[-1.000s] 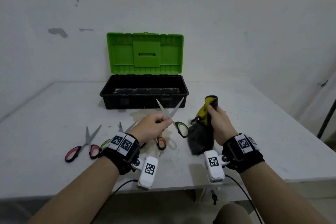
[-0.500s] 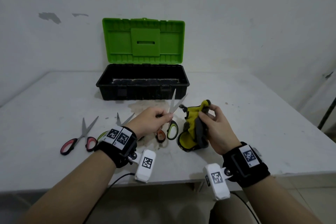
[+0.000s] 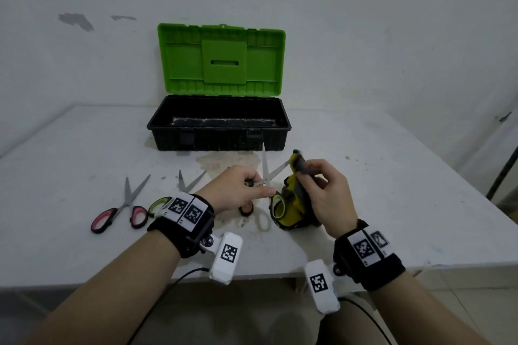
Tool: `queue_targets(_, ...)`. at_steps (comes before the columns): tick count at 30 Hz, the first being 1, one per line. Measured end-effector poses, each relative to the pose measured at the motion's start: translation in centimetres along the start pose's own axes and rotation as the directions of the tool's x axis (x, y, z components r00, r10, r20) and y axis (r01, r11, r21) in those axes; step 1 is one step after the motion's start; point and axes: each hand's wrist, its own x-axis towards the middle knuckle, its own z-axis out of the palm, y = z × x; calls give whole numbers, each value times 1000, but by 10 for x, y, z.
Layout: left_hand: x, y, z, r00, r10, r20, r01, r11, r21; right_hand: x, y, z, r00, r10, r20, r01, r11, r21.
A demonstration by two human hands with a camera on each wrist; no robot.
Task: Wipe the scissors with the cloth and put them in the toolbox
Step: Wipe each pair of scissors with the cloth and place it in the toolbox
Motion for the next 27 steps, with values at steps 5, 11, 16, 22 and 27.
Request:
queue_targets(5, -1, 1, 6, 1000, 2, 12, -3, 1000, 11, -2, -3, 3, 982, -147, 117, 176, 936, -305)
queue_targets(11, -3, 5, 12, 1000, -3, 28, 5, 997, -73, 5, -1, 6, 957, -265, 115, 288, 842, -456)
queue_targets(16, -1, 6, 13, 1000, -16, -6, 15, 998, -68, 5, 2, 4, 935, -328, 134, 352, 816, -458)
queue_targets(22, 1, 6, 16, 1000, -26, -7, 25, 998, -63, 5, -2, 1, 912, -363, 190, 410, 793, -451)
queue_targets(27, 2, 3, 20, 1000, 1, 15, 0, 999, -47, 6, 2, 2, 876, -366, 315, 473, 781, -408)
